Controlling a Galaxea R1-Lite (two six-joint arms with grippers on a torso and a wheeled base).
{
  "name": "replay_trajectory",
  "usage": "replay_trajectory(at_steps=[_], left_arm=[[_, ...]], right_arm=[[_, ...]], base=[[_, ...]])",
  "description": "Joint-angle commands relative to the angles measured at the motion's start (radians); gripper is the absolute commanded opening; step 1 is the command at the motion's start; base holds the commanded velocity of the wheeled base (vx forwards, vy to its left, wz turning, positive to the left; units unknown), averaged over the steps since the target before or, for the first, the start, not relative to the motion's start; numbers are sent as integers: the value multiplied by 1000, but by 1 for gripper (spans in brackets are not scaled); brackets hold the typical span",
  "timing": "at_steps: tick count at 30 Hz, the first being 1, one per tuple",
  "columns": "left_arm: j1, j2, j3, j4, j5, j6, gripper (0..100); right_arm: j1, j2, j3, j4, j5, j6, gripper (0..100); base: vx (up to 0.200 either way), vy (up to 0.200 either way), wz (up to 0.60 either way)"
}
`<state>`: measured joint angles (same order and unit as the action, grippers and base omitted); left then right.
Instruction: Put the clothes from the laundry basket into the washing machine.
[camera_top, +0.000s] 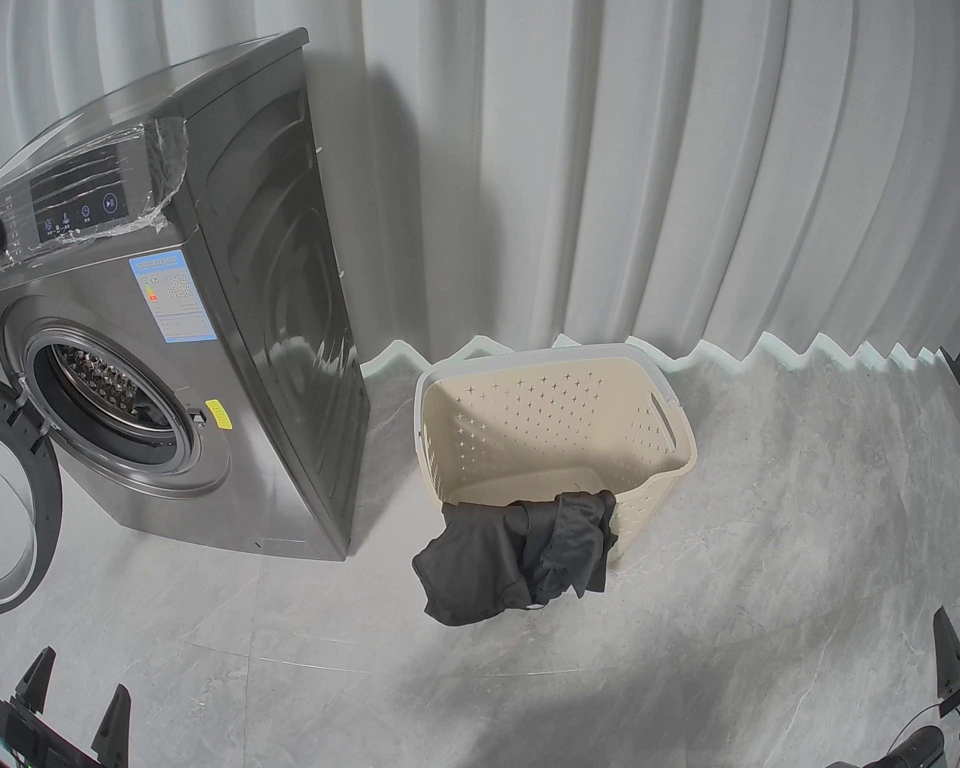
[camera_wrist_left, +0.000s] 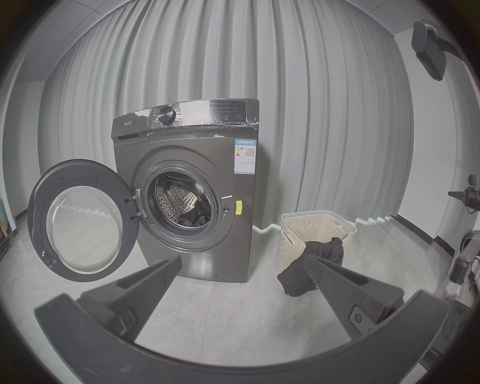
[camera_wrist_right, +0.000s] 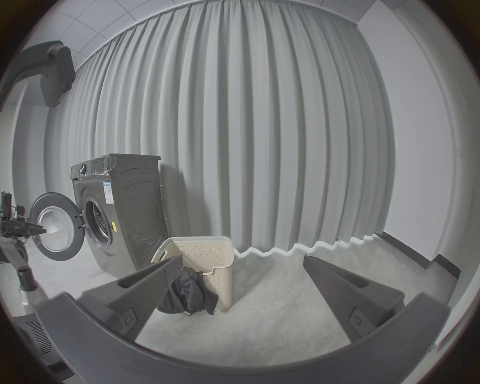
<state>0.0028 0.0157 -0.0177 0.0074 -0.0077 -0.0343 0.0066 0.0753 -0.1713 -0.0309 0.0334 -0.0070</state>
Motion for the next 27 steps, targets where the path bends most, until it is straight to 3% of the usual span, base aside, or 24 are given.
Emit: replay_trajectory(at_steps=[1, 3, 7, 16, 19, 27], left_arm=[[0, -16, 15, 0, 0, -3, 100], [0, -16, 15, 0, 0, -4, 100], [0, -16, 15, 0, 0, -3, 100], [0, -16, 15, 0, 0, 1, 100], [0, -16, 15, 0, 0, 1, 100], [0, -16, 15, 0, 0, -1, 100]], right_arm=[[82, 320, -22, 16, 59, 1, 100], [98, 376, -27, 12, 65, 1, 100], [187, 606, -45, -46, 117, 12, 100], [202, 1048, -42, -300, 118, 171, 100], [204, 1178, -33, -400, 117, 199, 100], [328, 1362, -16, -554, 106, 283, 100]], base=[[0, 0, 0], [0, 0, 0], [0, 0, 0], [0, 0, 0], [0, 0, 0], [0, 0, 0]])
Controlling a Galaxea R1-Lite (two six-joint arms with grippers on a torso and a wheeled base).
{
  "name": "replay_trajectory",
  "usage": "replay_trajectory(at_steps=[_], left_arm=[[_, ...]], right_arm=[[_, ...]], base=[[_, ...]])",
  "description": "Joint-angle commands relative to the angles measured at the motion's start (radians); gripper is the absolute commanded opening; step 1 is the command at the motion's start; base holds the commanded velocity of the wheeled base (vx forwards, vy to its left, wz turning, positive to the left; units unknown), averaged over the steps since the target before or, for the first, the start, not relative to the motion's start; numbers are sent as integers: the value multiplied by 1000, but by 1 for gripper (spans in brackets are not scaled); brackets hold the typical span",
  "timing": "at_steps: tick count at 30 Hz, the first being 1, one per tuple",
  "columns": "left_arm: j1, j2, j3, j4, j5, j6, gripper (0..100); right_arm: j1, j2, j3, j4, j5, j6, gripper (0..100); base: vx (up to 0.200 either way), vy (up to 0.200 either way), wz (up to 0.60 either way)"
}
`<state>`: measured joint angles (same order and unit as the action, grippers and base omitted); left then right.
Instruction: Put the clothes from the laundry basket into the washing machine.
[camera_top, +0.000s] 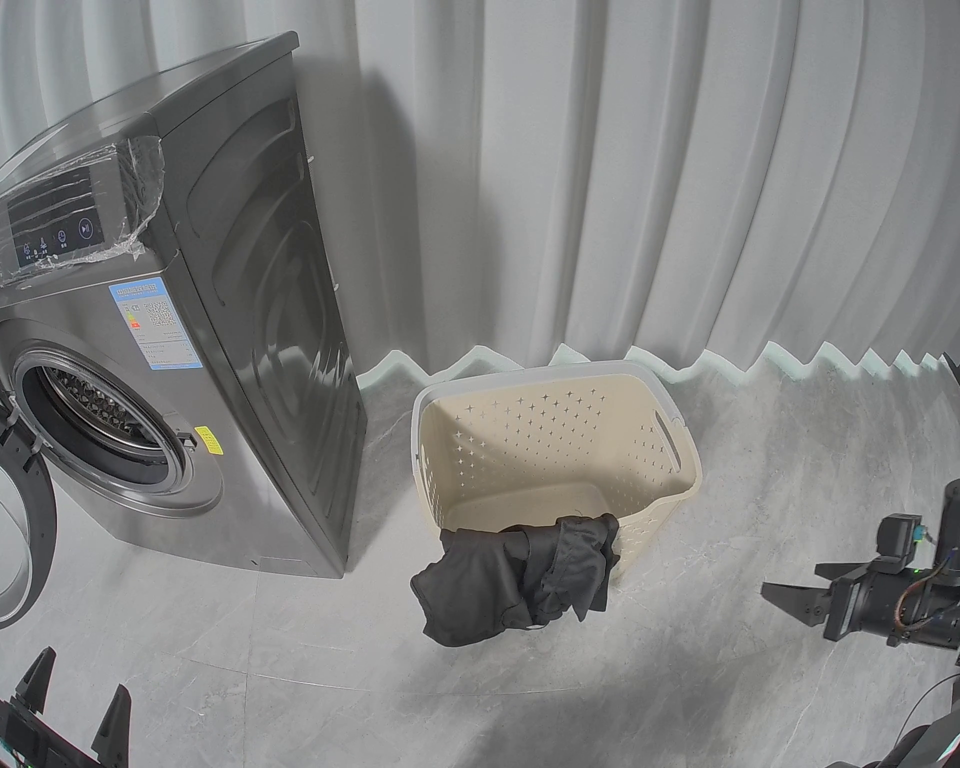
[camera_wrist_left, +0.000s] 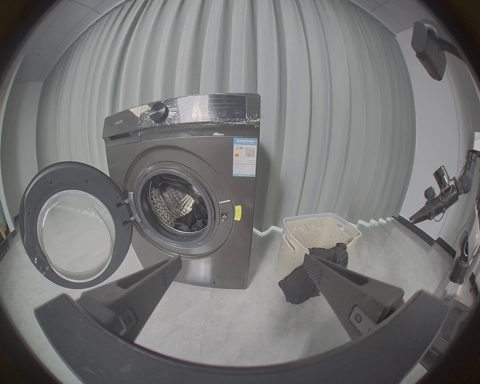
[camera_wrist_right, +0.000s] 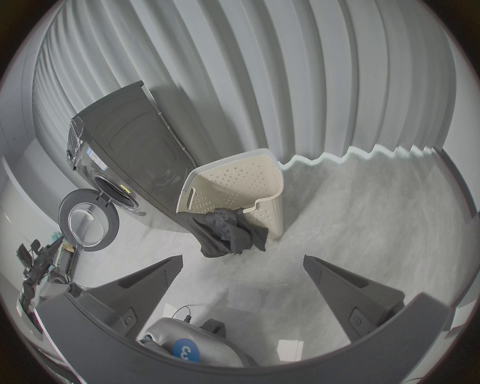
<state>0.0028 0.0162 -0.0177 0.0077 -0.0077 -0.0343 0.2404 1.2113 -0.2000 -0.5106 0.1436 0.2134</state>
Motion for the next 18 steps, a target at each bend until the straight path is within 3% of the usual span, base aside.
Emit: replay_trajectory(at_steps=[1, 10, 18], left_arm=[[0, -16, 15, 0, 0, -1, 100], [0, -16, 15, 0, 0, -3, 100], [0, -16, 15, 0, 0, -3, 100]], right_arm=[[129, 249, 11, -95, -13, 84, 100], [209, 393, 1, -201, -61, 106, 100], [231, 682, -6, -522, -110, 109, 100]], base=[[0, 0, 0], [0, 0, 0], [0, 0, 0]])
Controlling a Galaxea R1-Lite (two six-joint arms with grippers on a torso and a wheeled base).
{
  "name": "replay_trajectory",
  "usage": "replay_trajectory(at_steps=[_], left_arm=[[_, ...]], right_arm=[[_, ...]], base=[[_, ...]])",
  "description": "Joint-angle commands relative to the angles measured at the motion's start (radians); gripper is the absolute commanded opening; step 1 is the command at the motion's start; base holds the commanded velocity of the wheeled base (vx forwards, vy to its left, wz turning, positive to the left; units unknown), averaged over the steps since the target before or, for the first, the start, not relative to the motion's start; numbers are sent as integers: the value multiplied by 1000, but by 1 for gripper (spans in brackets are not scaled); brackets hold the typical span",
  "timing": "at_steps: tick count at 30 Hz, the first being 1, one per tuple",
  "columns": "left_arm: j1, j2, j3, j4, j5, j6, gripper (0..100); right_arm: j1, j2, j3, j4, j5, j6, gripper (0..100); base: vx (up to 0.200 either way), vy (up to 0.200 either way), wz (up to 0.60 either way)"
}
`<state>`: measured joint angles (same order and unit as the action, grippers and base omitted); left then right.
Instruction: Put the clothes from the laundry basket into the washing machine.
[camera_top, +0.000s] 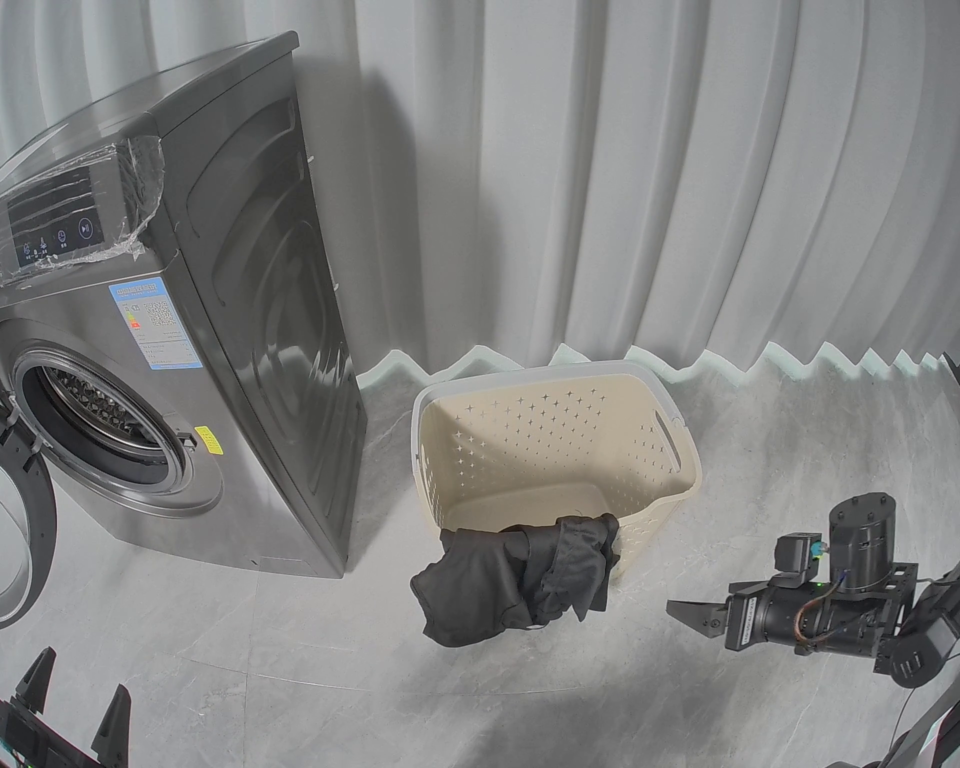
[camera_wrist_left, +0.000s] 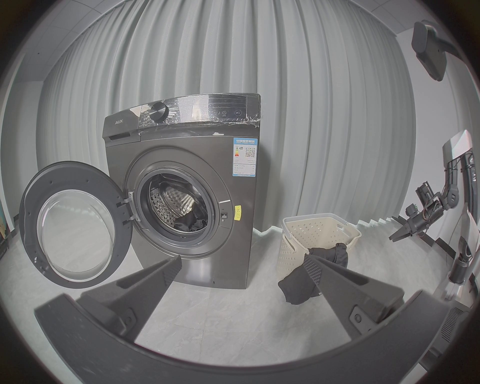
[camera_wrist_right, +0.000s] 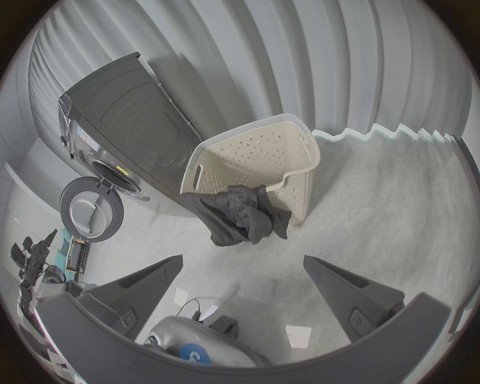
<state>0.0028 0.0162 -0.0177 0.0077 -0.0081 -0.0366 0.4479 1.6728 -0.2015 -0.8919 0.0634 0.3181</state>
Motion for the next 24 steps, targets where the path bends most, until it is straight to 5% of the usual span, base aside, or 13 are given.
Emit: replay_trajectory(at_steps=[1, 10, 24], left_arm=[[0, -16, 15, 0, 0, 0, 100], [0, -16, 15, 0, 0, 1, 100], [0, -16, 15, 0, 0, 1, 100]], right_arm=[[31, 257, -6, -188, -34, 10, 100], [77, 509, -68, -398, -89, 29, 100], [92, 587, -199, -401, -89, 29, 100]], base=[[0, 0, 0], [0, 0, 0], [0, 0, 0]])
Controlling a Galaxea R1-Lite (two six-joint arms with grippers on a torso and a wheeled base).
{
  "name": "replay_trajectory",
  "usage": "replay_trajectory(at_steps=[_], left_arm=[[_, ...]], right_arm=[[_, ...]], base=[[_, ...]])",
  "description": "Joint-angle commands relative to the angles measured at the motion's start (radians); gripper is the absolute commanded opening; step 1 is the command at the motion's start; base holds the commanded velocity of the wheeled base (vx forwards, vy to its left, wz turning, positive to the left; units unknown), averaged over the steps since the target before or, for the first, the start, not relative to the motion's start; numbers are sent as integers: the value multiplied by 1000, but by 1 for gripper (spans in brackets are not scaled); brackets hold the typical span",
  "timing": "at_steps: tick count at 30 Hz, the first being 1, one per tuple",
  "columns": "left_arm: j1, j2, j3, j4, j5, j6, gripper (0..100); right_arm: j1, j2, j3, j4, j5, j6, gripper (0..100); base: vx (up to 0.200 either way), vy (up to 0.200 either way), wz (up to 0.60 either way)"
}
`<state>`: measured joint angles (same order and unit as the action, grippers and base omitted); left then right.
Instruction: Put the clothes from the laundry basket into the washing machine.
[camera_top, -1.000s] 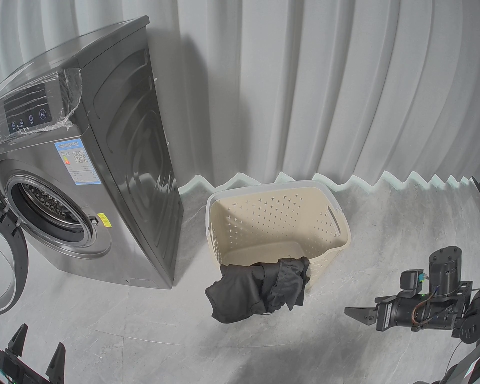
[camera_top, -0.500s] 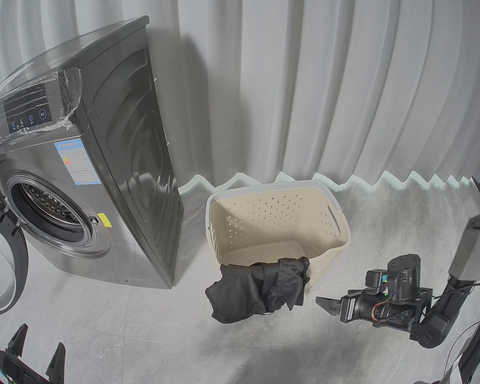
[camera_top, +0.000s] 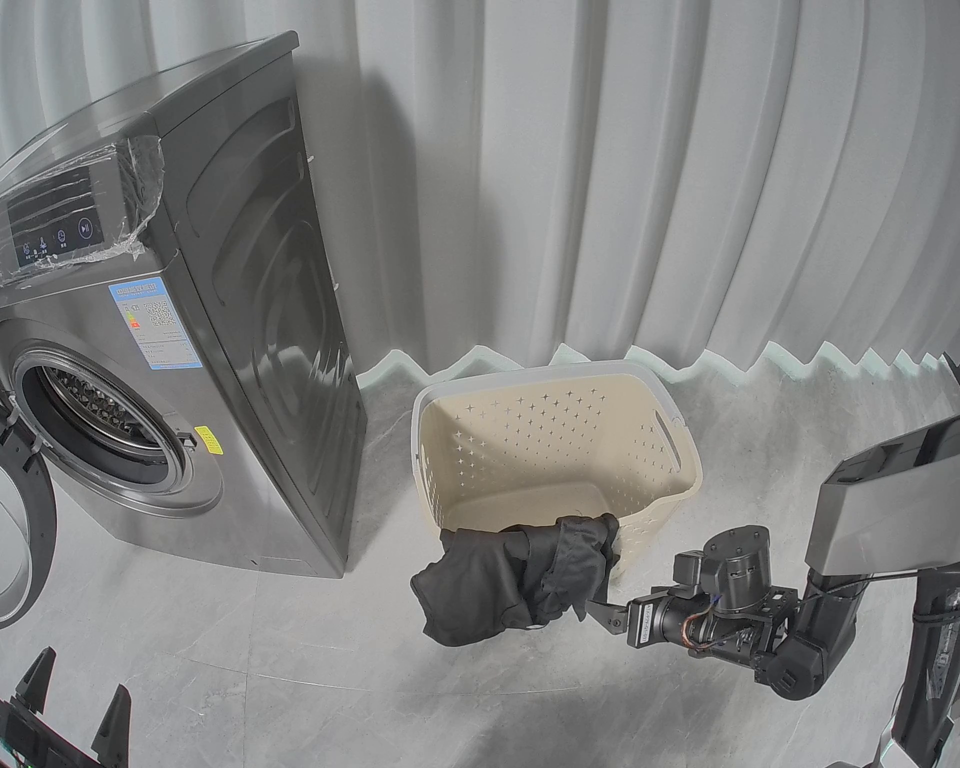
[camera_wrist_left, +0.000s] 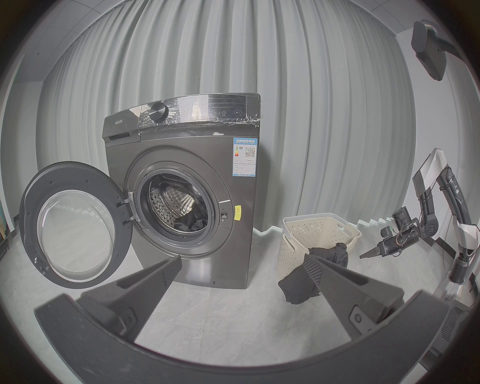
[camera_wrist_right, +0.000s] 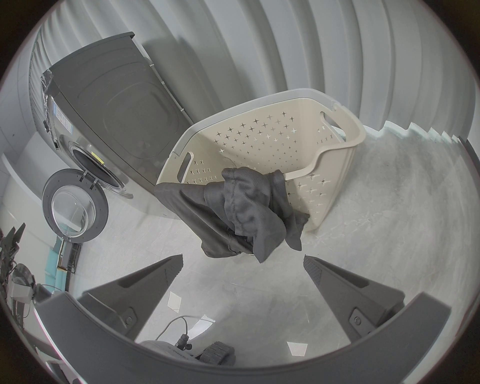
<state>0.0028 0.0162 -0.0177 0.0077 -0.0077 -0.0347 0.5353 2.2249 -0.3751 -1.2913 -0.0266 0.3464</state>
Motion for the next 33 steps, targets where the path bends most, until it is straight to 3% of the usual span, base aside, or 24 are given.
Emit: replay_trajectory(at_steps=[1, 18, 27, 33], left_arm=[[0, -16, 15, 0, 0, -2, 100], [0, -16, 15, 0, 0, -2, 100], [0, -16, 15, 0, 0, -2, 100], [0, -16, 15, 0, 0, -4, 100]], right_arm=[[5, 44, -53, 7, 2, 0, 100], [15, 177, -265, 56, 1, 0, 100], [9, 220, -407, 145, 1, 0, 100], [9, 248, -444, 152, -1, 0, 100]], base=[[0, 0, 0], [0, 0, 0], [0, 0, 0], [0, 0, 0]])
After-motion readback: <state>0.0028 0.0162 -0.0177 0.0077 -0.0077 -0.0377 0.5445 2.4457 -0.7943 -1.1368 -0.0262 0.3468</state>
